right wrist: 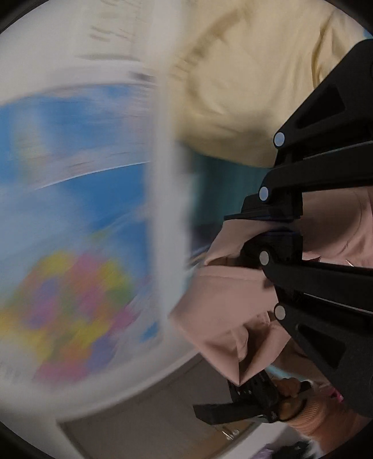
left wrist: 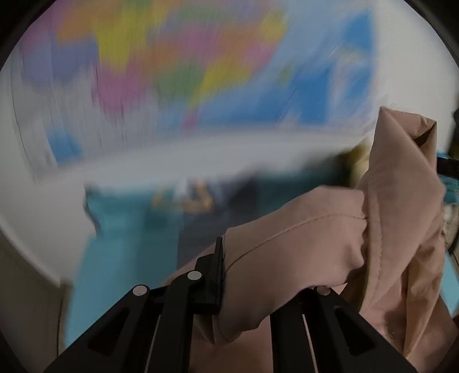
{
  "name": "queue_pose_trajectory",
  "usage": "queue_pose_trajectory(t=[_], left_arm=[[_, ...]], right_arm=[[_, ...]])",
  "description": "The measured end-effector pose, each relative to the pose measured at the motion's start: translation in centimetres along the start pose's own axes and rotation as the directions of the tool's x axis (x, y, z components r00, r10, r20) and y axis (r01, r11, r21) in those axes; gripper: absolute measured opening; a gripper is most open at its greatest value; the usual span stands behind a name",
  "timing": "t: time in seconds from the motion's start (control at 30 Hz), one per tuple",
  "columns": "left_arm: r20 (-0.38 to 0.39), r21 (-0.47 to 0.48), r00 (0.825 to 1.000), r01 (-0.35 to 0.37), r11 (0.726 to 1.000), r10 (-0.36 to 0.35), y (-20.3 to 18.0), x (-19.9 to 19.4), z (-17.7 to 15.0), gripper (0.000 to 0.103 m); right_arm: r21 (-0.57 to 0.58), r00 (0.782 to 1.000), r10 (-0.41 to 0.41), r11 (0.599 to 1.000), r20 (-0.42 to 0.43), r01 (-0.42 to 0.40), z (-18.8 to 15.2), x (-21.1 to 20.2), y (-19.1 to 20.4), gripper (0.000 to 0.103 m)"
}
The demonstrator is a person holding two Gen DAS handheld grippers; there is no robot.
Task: Fold large clothes
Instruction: 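Lift the pink jacket off the pile with both grippers and shake it out, then lay the pink jacket flat on the bed cover and open both grippers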
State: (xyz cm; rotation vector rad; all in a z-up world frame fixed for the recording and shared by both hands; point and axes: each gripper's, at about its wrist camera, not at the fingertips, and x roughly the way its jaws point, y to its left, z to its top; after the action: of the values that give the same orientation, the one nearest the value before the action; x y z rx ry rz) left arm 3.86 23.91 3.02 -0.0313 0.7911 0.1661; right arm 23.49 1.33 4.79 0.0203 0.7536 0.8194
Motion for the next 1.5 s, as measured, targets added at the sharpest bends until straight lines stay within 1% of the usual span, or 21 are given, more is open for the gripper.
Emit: queue_pose_trajectory(t=[0.03, 0.13, 0.2, 0.3, 0.33, 0.4, 0.5, 0.57, 0.67, 0.7, 0.73, 0.9, 0.93, 1.0, 1.03, 1.13, 1.23, 1.3, 1.37, 1.43, 1.5], left_arm=[[-0.023, -0.014, 1.0, 0.002, 1.0, -0.003, 0.5, 1.7, -0.4, 0.009], [-0.065, -0.081, 0.996, 0.054, 0.995, -0.059, 2.1, 5.4, -0.2, 0.009], [-0.082, -0.103, 0.994, 0.065, 0.993, -0.074, 2.8, 6.5, 0.4, 0.009], [-0.126, -0.161, 0.981, 0.125, 0.979, -0.146, 4.2, 8.5, 1.4, 0.009], [-0.141, -0.171, 0.979, 0.126, 0.977, -0.151, 4.6, 9.2, 1.6, 0.012], [-0.193, -0.187, 0.973, 0.092, 0.978, -0.129, 5.0, 11.1, 1.5, 0.021], [-0.252, -0.188, 0.963, 0.051, 0.981, -0.098, 5.4, 13.2, 0.7, 0.033], [-0.245, -0.217, 0.961, 0.076, 0.973, -0.13, 6.1, 13.0, 0.1, 0.037], [-0.188, -0.196, 0.974, 0.09, 0.977, -0.128, 6.9, 11.2, 0.1, 0.043], [-0.176, -0.187, 0.975, 0.105, 0.977, -0.138, 7.0, 10.5, 0.1, 0.052], [-0.167, -0.177, 0.976, 0.11, 0.978, -0.14, 7.1, 10.1, 0.1, 0.054], [-0.129, -0.122, 0.98, 0.137, 0.983, -0.152, 7.0, 8.3, -0.1, 0.06], [-0.131, -0.111, 0.98, 0.136, 0.984, -0.15, 6.9, 8.3, 0.0, 0.06], [-0.132, -0.093, 0.981, 0.128, 0.987, -0.139, 6.7, 8.5, -0.1, 0.061], [-0.136, -0.092, 0.98, 0.131, 0.987, -0.142, 6.8, 8.8, -0.2, 0.061], [-0.148, -0.118, 0.975, 0.148, 0.982, -0.164, 7.4, 9.0, -0.3, 0.061], [-0.136, -0.123, 0.976, 0.155, 0.98, -0.171, 8.0, 8.7, -0.3, 0.06], [-0.134, -0.118, 0.976, 0.154, 0.981, -0.169, 7.9, 8.6, -0.3, 0.06], [-0.139, -0.104, 0.976, 0.154, 0.983, -0.168, 7.6, 8.7, -0.4, 0.061], [-0.151, -0.095, 0.976, 0.147, 0.985, -0.16, 7.4, 9.0, -0.7, 0.061], [-0.171, -0.092, 0.972, 0.148, 0.985, -0.162, 7.6, 9.2, -1.1, 0.061]], right_arm=[[0.024, 0.999, -0.032, 0.999, -0.026, 0.033, -0.4, 2.6, -1.1, 0.005], [0.101, 0.997, -0.013, 0.995, -0.073, 0.021, -0.2, 6.6, -3.3, 0.005], [0.1, 0.995, -0.015, 0.995, -0.095, 0.024, 0.2, 7.9, -3.9, 0.005], [0.103, 0.996, -0.006, 0.995, -0.09, 0.015, 1.7, 8.7, -4.3, 0.006], [0.11, 0.994, -0.001, 0.994, -0.106, 0.013, 1.9, 9.4, -4.6, 0.006], [0.129, 0.987, -0.068, 0.988, -0.148, 0.088, 1.7, 10.7, -5.1, 0.018], [0.068, 0.969, -0.167, 0.981, -0.181, 0.182, 1.7, 11.6, -4.6, 0.037], [0.024, 0.968, -0.203, 0.978, -0.147, 0.209, 0.8, 9.8, -3.5, 0.076], [-0.067, 0.966, -0.242, 0.969, -0.094, 0.236, -1.5, 5.4, -1.5, 0.093], [-0.089, 0.967, -0.234, 0.97, -0.101, 0.226, -2.9, 4.1, -0.8, 0.095], [-0.118, 0.965, -0.231, 0.969, -0.12, 0.218, -4.6, 3.3, 0.0, 0.095], [-0.22, 0.936, -0.23, 0.96, -0.267, 0.174, -12.2, 3.2, 2.5, 0.094], [-0.242, 0.925, -0.237, 0.956, -0.298, 0.167, -13.7, 3.5, 2.9, 0.087], [-0.247, 0.903, -0.246, 0.955, -0.351, 0.164, -15.4, 4.1, 2.7, 0.036], [-0.247, 0.891, -0.262, 0.953, -0.371, 0.177, -15.8, 4.0, 2.1, 0.003], [-0.235, 0.907, -0.303, 0.942, -0.293, 0.238, -14.1, 0.8, 0.4, 0.001], [-0.176, 0.917, -0.36, 0.927, -0.171, 0.332, -9.6, -5.0, -2.4, 0.001], [-0.176, 0.9, -0.42, 0.901, -0.118, 0.398, -7.3, -7.1, -4.2, 0.002], [-0.153, 0.871, -0.474, 0.877, -0.127, 0.455, -6.5, -6.6, -6.7, 0.003], [-0.099, 0.863, -0.469, 0.883, -0.186, 0.459, -6.5, -4.3, -8.5, 0.004], [-0.069, 0.833, -0.495, 0.867, -0.247, 0.494, -8.3, -2.5, -10.8, 0.009]])
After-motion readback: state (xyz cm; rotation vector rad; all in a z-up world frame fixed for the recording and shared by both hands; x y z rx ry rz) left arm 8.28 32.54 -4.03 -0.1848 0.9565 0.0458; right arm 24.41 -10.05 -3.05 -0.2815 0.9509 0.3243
